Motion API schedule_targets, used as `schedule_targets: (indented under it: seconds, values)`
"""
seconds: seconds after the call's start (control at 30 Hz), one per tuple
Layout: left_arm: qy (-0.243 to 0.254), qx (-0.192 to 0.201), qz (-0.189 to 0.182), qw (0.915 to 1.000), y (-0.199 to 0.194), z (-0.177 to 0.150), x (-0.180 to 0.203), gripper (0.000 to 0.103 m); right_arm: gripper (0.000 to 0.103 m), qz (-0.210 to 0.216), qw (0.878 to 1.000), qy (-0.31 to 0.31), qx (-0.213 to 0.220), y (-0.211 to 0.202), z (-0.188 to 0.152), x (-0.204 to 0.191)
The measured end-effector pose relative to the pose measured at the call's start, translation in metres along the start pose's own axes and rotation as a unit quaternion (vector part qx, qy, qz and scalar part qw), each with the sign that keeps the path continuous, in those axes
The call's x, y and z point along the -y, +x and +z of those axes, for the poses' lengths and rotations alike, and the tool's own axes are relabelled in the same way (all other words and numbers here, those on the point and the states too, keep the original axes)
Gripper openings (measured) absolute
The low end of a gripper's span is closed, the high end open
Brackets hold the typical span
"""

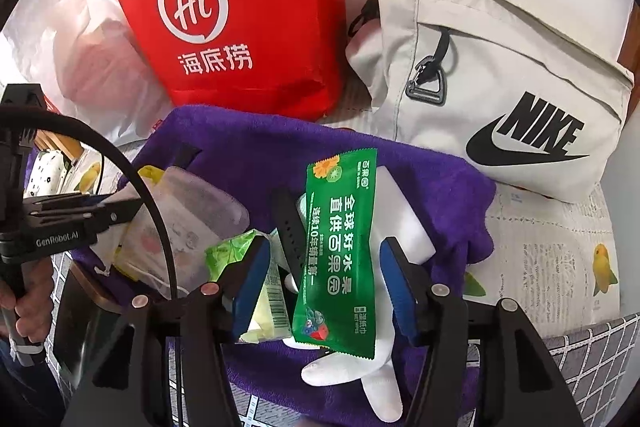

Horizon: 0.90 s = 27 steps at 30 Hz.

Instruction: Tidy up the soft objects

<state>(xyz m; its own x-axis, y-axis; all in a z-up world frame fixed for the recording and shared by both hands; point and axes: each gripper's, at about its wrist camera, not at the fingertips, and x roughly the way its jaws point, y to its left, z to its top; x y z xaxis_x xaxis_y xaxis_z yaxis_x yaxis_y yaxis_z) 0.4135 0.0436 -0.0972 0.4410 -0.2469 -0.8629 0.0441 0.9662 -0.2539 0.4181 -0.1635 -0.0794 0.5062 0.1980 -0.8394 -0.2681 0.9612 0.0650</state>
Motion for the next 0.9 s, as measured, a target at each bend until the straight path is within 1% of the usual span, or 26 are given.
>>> schedule_targets:
  seconds: [0.03, 0.1, 0.17, 0.2, 0.23, 0.27, 0.3, 0.37, 0.43, 0.5, 0.57, 0.63, 0.7, 0.8, 0.9]
  values:
    - [0.004, 0.001, 0.006, 1.0, -0.001, 0.0, 0.002, 0.053, 0.057, 0.004, 1.0, 0.002, -0.001, -0.001, 0.0, 0.0]
    - [0.007, 0.008, 0.018, 0.9998, -0.006, 0.0, 0.006, 0.067, 0.057, 0.007, 1.0, 0.004, -0.001, -0.004, 0.001, 0.0]
    - [0.015, 0.011, 0.024, 0.9995, -0.014, -0.001, 0.011, 0.068, 0.057, -0.001, 1.0, 0.003, 0.001, -0.009, 0.001, -0.003]
    - [0.018, 0.012, 0.026, 0.9994, -0.019, -0.001, 0.013, 0.071, 0.057, -0.006, 1.0, 0.002, 0.004, -0.014, 0.001, -0.005]
    - [0.018, 0.013, 0.029, 0.9993, -0.025, -0.002, 0.015, 0.076, 0.059, -0.009, 1.0, 0.0, 0.011, -0.021, 0.001, -0.008]
    - [0.016, 0.021, 0.031, 0.9992, -0.033, -0.005, 0.017, 0.078, 0.066, -0.01, 1.0, -0.001, 0.016, -0.027, -0.001, -0.011]
    - [0.015, 0.029, 0.032, 0.999, -0.039, -0.008, 0.019, 0.083, 0.073, -0.012, 1.0, -0.002, 0.019, -0.033, -0.004, -0.013]
    - [0.015, 0.033, 0.038, 0.9986, -0.051, -0.015, 0.022, 0.084, 0.078, -0.021, 0.999, -0.002, 0.027, -0.048, -0.011, -0.02]
    - [0.017, 0.03, 0.042, 0.9985, -0.064, -0.027, 0.027, 0.084, 0.079, -0.028, 0.999, -0.004, 0.03, -0.061, -0.02, -0.026]
    - [0.025, 0.032, 0.042, 0.9983, -0.079, -0.04, 0.032, 0.085, 0.083, -0.026, 0.999, 0.005, 0.036, -0.077, -0.032, -0.032]
    - [0.033, 0.042, 0.049, 0.9974, -0.098, -0.058, 0.037, 0.086, 0.088, -0.019, 0.999, 0.024, 0.043, -0.095, -0.045, -0.037]
    - [0.035, 0.057, 0.058, 0.996, -0.118, -0.08, 0.041, 0.092, 0.089, -0.007, 0.998, 0.04, 0.055, -0.112, -0.058, -0.042]
    - [0.04, 0.074, 0.056, 0.9949, -0.139, -0.102, 0.047, 0.094, 0.095, 0.003, 0.997, 0.049, 0.058, -0.131, -0.075, -0.049]
    - [0.039, 0.099, 0.055, 0.9929, -0.166, -0.134, 0.053, 0.1, 0.1, -0.004, 0.997, 0.043, 0.06, -0.156, -0.1, -0.064]
    - [0.047, 0.112, 0.066, 0.9904, -0.184, -0.165, 0.061, 0.1, 0.102, -0.013, 0.997, 0.038, 0.067, -0.18, -0.127, -0.078]
